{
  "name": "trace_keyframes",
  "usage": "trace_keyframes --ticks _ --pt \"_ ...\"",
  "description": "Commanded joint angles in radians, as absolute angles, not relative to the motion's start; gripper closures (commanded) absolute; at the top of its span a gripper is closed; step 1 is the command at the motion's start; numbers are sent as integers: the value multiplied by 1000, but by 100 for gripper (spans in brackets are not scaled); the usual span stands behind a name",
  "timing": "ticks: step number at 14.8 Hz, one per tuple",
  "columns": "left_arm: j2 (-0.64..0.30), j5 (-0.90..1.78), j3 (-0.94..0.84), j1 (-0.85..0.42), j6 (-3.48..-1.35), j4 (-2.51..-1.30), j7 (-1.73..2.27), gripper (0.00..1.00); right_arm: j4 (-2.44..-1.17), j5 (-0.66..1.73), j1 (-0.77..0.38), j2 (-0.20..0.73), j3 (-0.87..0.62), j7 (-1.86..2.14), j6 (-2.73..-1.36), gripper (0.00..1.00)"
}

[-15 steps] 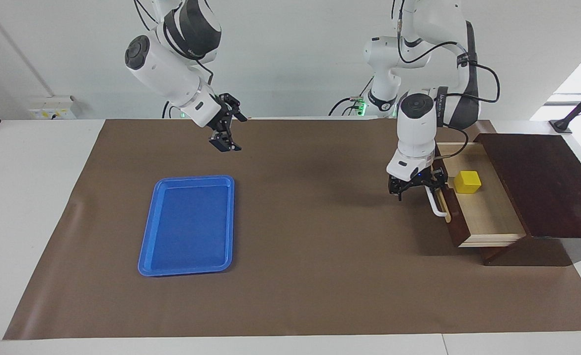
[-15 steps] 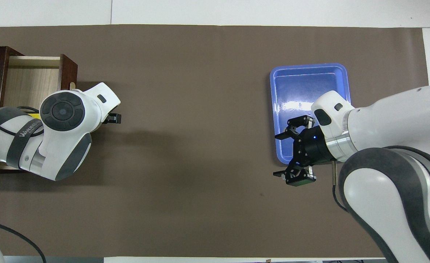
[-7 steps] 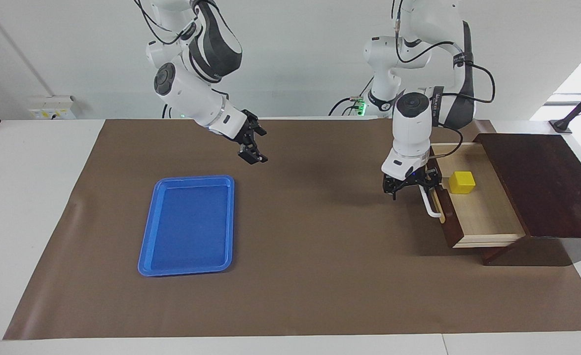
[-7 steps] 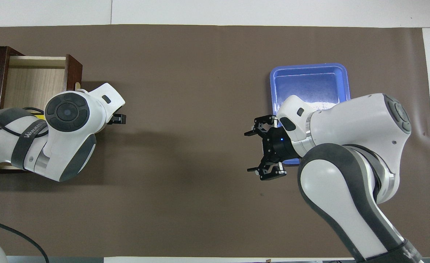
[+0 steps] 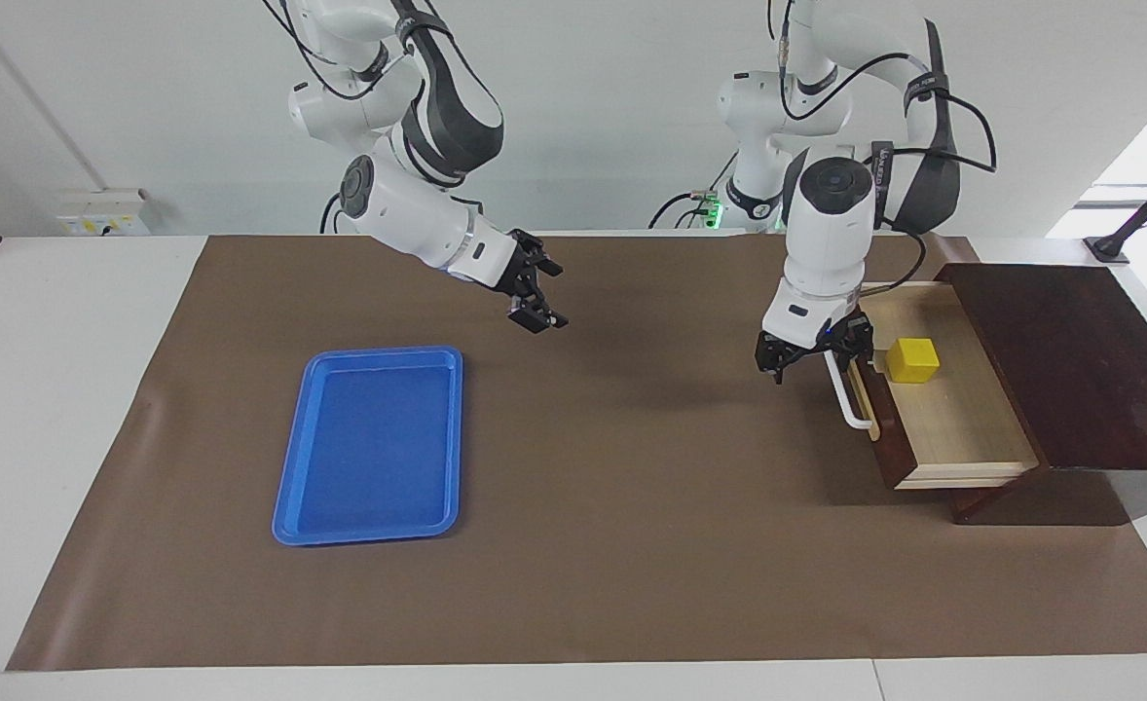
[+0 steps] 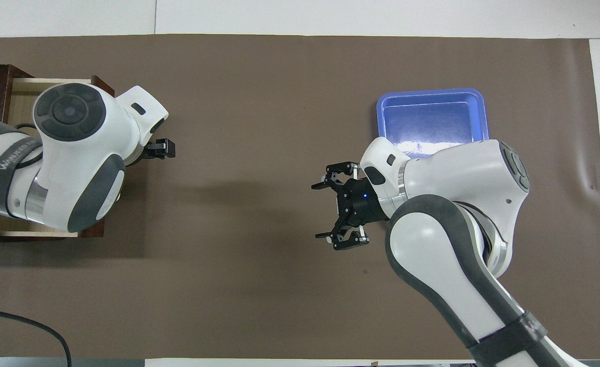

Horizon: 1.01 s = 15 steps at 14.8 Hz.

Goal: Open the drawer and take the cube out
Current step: 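Reach the left gripper into the drawer while the right gripper moves toward center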

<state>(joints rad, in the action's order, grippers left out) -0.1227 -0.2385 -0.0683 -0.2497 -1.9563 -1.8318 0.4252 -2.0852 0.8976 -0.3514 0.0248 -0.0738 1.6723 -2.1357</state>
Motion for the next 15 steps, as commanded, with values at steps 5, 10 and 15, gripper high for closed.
trace_keyframes --ticks 5,10,15 --pt "-74 -112 -40 -48 -1756 -1670 640 0 -2089 1014 -408 25 -71 1833 -2195 0" --pt "14 -114 -37 47 -1929 -1876 1112 0 -2091 1026 -455 25 -71 1822 -2243 0" --pt "35 -114 -41 112 -2028 -1997 1347 0 -2094 1060 -476 26 -71 1795 -2255 0"
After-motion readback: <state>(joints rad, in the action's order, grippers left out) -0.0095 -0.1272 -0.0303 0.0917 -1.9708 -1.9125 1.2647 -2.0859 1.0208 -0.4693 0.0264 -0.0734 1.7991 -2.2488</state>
